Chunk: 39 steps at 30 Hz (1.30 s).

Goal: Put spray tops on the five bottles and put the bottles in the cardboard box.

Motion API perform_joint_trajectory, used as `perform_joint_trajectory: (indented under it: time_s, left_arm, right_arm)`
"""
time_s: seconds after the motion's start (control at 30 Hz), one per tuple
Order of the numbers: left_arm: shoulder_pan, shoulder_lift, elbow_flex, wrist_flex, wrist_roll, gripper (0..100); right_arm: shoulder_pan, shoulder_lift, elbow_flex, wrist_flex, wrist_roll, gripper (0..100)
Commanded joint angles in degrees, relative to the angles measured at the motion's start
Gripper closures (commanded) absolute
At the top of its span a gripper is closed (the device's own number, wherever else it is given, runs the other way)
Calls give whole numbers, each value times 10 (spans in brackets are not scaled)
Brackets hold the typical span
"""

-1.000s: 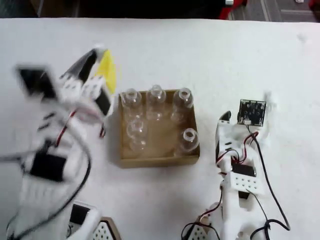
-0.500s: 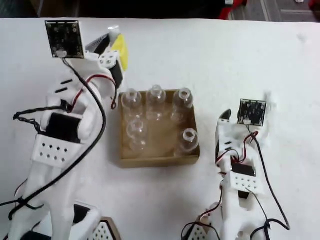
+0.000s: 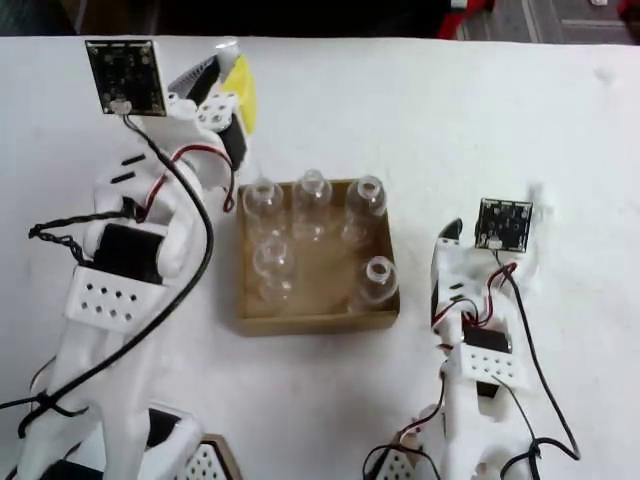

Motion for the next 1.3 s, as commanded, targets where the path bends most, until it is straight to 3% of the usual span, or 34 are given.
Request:
perform_joint_trajectory:
  time_s: [0.0, 0.37, 0.7, 0.87, 1.13, 1.27]
  left_arm:
    - [2, 0, 18, -41, -4, 977]
    - [10, -3, 171, -195, -8, 977]
    - [33, -6, 232, -205, -9, 977]
    - [57, -6, 269, -221, -90, 977]
    - [56, -6, 412, -453, -107, 977]
    - [53, -6, 451, -504, -105, 977]
  right_arm:
    - [4, 0, -14, -12, 3, 920]
    - [3, 0, -14, -12, 4, 919]
    - [2, 0, -14, -13, 6, 919]
    - [2, 0, -14, -13, 6, 918]
    - [2, 0, -14, -13, 6, 918]
    - [2, 0, -14, -13, 6, 918]
